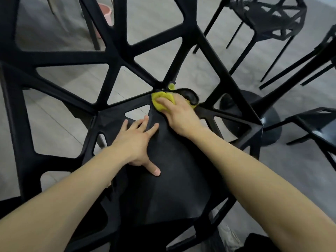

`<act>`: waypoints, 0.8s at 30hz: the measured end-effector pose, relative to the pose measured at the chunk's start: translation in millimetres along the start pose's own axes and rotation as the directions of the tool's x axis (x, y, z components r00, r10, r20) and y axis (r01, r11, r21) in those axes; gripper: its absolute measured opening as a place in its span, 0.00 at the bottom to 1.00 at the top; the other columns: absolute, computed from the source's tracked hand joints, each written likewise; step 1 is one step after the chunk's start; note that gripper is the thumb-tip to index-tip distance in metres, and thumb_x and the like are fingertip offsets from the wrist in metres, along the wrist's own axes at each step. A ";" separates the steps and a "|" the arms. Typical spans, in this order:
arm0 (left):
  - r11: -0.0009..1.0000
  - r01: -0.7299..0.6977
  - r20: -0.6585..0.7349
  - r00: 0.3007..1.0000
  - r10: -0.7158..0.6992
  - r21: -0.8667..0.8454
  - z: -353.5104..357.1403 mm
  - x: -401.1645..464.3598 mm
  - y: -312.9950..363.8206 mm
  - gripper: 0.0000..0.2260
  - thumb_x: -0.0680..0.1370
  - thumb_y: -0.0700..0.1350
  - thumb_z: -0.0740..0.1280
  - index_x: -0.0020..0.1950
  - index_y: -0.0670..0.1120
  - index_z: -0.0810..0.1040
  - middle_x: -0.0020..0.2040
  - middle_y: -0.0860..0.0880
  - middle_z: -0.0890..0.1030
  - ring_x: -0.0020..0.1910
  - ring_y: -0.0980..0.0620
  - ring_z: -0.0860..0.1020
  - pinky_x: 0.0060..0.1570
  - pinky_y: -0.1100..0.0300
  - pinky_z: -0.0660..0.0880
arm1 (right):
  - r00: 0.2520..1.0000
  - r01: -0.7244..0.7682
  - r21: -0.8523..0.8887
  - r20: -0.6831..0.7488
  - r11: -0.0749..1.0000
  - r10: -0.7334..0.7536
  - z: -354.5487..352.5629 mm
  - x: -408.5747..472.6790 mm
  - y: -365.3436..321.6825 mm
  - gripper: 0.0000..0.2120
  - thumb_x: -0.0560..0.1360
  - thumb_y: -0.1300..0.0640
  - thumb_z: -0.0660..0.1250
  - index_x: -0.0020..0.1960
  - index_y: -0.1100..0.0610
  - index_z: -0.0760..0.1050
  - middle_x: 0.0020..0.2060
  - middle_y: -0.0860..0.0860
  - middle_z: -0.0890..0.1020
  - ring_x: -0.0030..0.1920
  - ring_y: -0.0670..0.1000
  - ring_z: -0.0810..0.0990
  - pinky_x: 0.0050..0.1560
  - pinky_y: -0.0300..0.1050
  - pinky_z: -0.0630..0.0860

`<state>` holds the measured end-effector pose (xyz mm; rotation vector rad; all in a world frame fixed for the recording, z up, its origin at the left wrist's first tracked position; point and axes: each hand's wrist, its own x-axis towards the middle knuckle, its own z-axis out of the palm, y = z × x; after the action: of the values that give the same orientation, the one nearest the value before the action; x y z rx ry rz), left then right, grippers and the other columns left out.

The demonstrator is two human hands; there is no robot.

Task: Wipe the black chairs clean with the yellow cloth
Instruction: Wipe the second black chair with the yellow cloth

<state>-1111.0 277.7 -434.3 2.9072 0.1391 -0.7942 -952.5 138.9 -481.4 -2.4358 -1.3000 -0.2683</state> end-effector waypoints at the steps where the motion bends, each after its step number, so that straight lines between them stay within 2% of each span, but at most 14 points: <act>1: 1.000 0.005 -0.005 1.000 -0.005 0.004 0.0 -0.5 -0.2 0.75 0.53 0.84 0.72 0.87 0.58 0.35 0.87 0.46 0.34 0.87 0.46 0.38 0.85 0.37 0.40 | 0.999 -0.031 0.009 0.020 0.999 0.030 7.3 14.6 -7.6 0.17 0.86 0.51 0.63 0.73 0.51 0.77 0.69 0.54 0.78 0.69 0.59 0.75 0.70 0.59 0.72; 3: 1.000 0.001 -0.002 1.000 -0.001 0.016 -2.3 -1.0 -1.2 0.75 0.53 0.85 0.71 0.87 0.59 0.35 0.88 0.46 0.34 0.88 0.46 0.39 0.85 0.37 0.41 | 0.996 -0.038 0.008 0.078 0.999 0.037 0.9 15.7 -3.8 0.18 0.85 0.50 0.63 0.74 0.49 0.75 0.69 0.55 0.77 0.70 0.60 0.74 0.70 0.60 0.73; 7: 1.000 0.000 -0.008 1.000 0.000 -0.029 -2.6 -3.4 -0.6 0.75 0.51 0.84 0.72 0.87 0.60 0.36 0.88 0.47 0.35 0.88 0.47 0.39 0.85 0.38 0.40 | 0.984 0.050 -0.001 0.172 0.999 -0.050 -75.4 -77.3 39.5 0.20 0.84 0.54 0.67 0.75 0.46 0.74 0.72 0.52 0.75 0.74 0.56 0.73 0.73 0.56 0.72; 9: 0.999 -0.003 -0.008 1.000 0.003 -0.041 -1.5 -3.9 0.0 0.76 0.51 0.84 0.72 0.87 0.60 0.36 0.88 0.47 0.35 0.87 0.47 0.38 0.85 0.38 0.40 | 0.971 -0.043 0.066 0.238 0.997 0.027 -119.0 -119.8 46.2 0.20 0.86 0.51 0.63 0.77 0.43 0.71 0.74 0.47 0.73 0.76 0.51 0.70 0.76 0.50 0.69; 10: 0.999 0.002 -0.005 1.000 -0.002 -0.040 -2.0 -3.8 0.6 0.76 0.51 0.84 0.73 0.87 0.59 0.36 0.88 0.47 0.35 0.87 0.47 0.38 0.85 0.38 0.39 | 0.972 -0.079 0.089 0.227 0.993 0.057 -128.7 -128.7 45.8 0.20 0.86 0.50 0.63 0.77 0.42 0.70 0.74 0.46 0.72 0.76 0.50 0.69 0.77 0.49 0.68; 12: 0.999 0.019 0.023 1.000 -0.019 -0.027 -6.7 -3.8 4.9 0.76 0.53 0.82 0.75 0.87 0.58 0.35 0.88 0.46 0.34 0.87 0.46 0.37 0.85 0.37 0.40 | 0.989 -0.073 0.037 0.130 0.997 0.067 -115.1 -125.3 39.2 0.18 0.86 0.52 0.64 0.75 0.47 0.74 0.73 0.49 0.75 0.74 0.54 0.71 0.77 0.53 0.68; 14: 0.999 0.042 0.051 0.998 -0.042 -0.004 -12.3 -3.9 11.0 0.76 0.54 0.80 0.77 0.87 0.57 0.34 0.87 0.45 0.34 0.87 0.45 0.37 0.84 0.35 0.40 | 0.997 0.023 -0.013 0.076 1.000 -0.022 -77.8 -101.3 26.7 0.15 0.85 0.53 0.65 0.71 0.52 0.78 0.72 0.54 0.76 0.75 0.60 0.71 0.79 0.57 0.66; 15: 0.998 0.057 0.062 0.996 -0.057 0.002 -13.6 -3.9 12.9 0.77 0.54 0.79 0.78 0.87 0.56 0.34 0.87 0.44 0.33 0.87 0.45 0.37 0.84 0.35 0.41 | 0.996 0.041 -0.023 0.086 0.999 -0.039 -58.3 -83.3 17.0 0.15 0.85 0.53 0.66 0.71 0.53 0.79 0.73 0.57 0.76 0.77 0.61 0.70 0.80 0.58 0.65; 18: 0.997 0.079 0.079 0.994 -0.079 0.008 -14.5 -3.8 14.9 0.77 0.53 0.79 0.78 0.87 0.57 0.33 0.87 0.45 0.33 0.87 0.45 0.36 0.84 0.35 0.42 | 0.989 -0.052 0.000 0.136 0.999 0.052 -32.2 -44.7 -2.0 0.19 0.83 0.54 0.68 0.74 0.53 0.77 0.73 0.60 0.76 0.77 0.62 0.70 0.77 0.62 0.68; 20: 0.996 0.088 0.075 0.993 -0.088 0.004 -14.2 -5.0 13.6 0.77 0.53 0.80 0.78 0.87 0.58 0.33 0.87 0.46 0.33 0.87 0.46 0.36 0.85 0.36 0.42 | 0.989 -0.063 0.023 0.137 0.998 0.059 -47.7 -56.5 -5.1 0.20 0.83 0.54 0.67 0.74 0.53 0.77 0.71 0.58 0.77 0.76 0.61 0.71 0.77 0.60 0.68; 22: 0.997 0.082 0.082 0.993 -0.081 -0.014 -14.5 -5.1 12.7 0.77 0.52 0.79 0.79 0.87 0.58 0.34 0.87 0.47 0.33 0.87 0.47 0.36 0.85 0.37 0.41 | 0.990 -0.048 0.070 0.134 0.996 0.038 -79.5 -104.9 -13.5 0.19 0.83 0.52 0.65 0.73 0.51 0.78 0.71 0.54 0.78 0.74 0.57 0.73 0.77 0.53 0.68; 24: 0.996 0.084 0.084 0.993 -0.082 -0.026 -14.4 -5.3 13.4 0.78 0.52 0.78 0.79 0.87 0.58 0.34 0.87 0.47 0.33 0.87 0.47 0.35 0.85 0.37 0.41 | 0.975 -0.082 0.139 0.214 0.987 0.050 -112.0 -170.5 -31.3 0.19 0.85 0.50 0.65 0.74 0.46 0.76 0.74 0.50 0.75 0.77 0.51 0.70 0.79 0.48 0.65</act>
<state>-1106.7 266.3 -418.1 2.8518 0.2633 -0.9162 -1073.0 -20.0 -428.4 -2.4258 -1.2701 0.1037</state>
